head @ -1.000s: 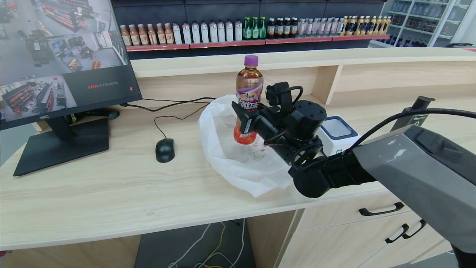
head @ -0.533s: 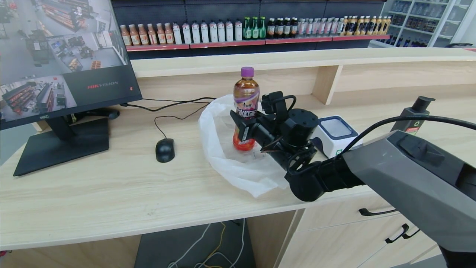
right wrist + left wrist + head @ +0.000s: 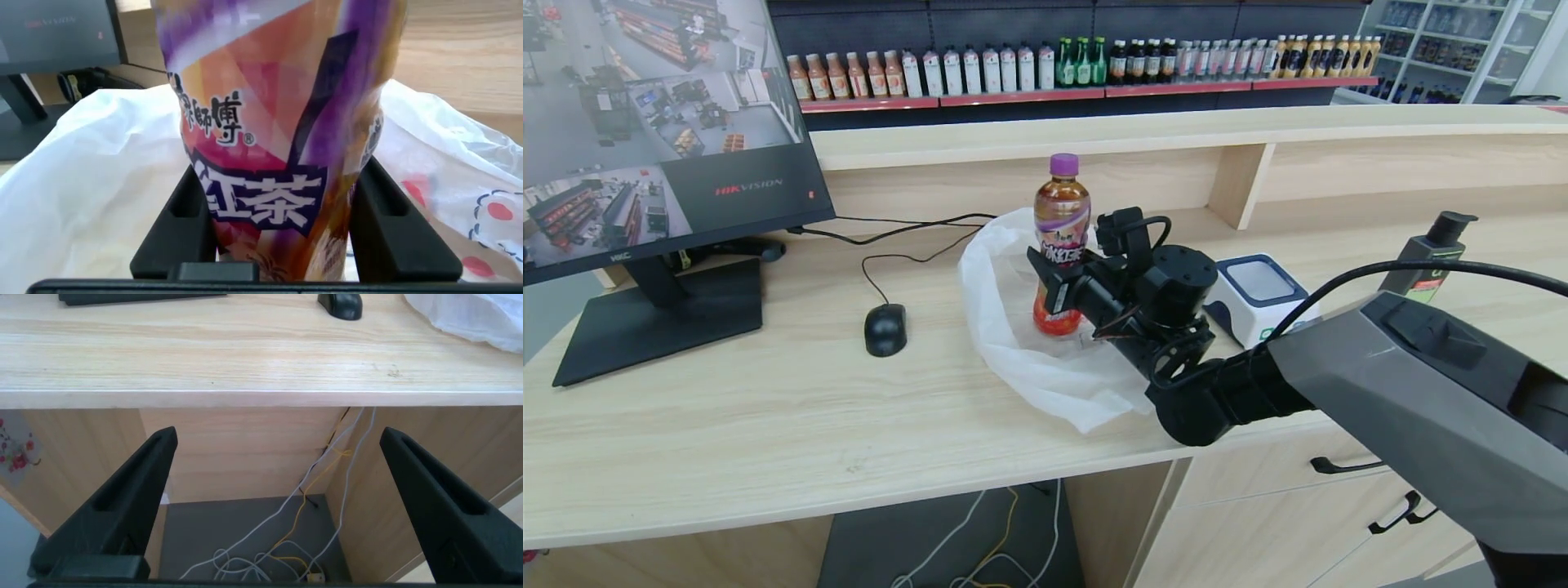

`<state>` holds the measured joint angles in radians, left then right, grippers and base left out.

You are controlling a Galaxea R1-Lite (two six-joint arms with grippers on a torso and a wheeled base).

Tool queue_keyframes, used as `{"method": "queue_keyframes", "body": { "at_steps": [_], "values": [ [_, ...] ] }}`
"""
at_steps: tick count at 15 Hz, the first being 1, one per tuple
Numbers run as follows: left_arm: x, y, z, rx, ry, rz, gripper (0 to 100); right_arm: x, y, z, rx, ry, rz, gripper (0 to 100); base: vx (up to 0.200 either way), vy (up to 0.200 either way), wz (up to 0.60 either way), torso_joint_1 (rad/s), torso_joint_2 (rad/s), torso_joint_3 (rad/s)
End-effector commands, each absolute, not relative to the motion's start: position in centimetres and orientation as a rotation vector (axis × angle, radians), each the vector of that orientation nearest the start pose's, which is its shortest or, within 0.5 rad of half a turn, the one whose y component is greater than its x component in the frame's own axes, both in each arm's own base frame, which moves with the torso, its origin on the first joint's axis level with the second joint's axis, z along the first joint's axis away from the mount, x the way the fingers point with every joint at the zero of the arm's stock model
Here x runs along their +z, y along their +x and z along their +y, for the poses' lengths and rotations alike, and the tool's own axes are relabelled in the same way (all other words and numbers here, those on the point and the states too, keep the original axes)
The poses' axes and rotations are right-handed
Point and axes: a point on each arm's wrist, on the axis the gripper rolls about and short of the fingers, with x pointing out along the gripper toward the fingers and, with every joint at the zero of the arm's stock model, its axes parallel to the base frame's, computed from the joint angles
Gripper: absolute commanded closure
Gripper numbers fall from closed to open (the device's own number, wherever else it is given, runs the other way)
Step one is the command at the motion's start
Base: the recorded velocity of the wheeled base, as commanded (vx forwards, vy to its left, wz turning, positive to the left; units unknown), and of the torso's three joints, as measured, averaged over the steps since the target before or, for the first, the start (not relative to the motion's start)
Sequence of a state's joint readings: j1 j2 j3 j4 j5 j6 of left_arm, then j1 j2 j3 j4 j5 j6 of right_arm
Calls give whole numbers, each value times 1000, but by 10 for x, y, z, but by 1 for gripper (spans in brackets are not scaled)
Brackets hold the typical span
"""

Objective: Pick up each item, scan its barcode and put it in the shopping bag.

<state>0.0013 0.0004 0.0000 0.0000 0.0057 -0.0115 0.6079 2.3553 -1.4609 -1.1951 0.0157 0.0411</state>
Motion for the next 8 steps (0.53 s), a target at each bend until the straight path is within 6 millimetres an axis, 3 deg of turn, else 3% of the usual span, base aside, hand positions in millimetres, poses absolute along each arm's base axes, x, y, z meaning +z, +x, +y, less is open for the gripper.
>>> {"method": "queue_keyframes", "body": {
  "at_steps": [1,8],
  "values": [
    [75,-23,0,8,-12,0,0,149,392,274,626,126,-264,100,0,0,0,0,0,0],
    [75,-23,0,8,-12,0,0,141,394,275,626,120,-248,100,0,0,0,0,0,0]
  ]
}}
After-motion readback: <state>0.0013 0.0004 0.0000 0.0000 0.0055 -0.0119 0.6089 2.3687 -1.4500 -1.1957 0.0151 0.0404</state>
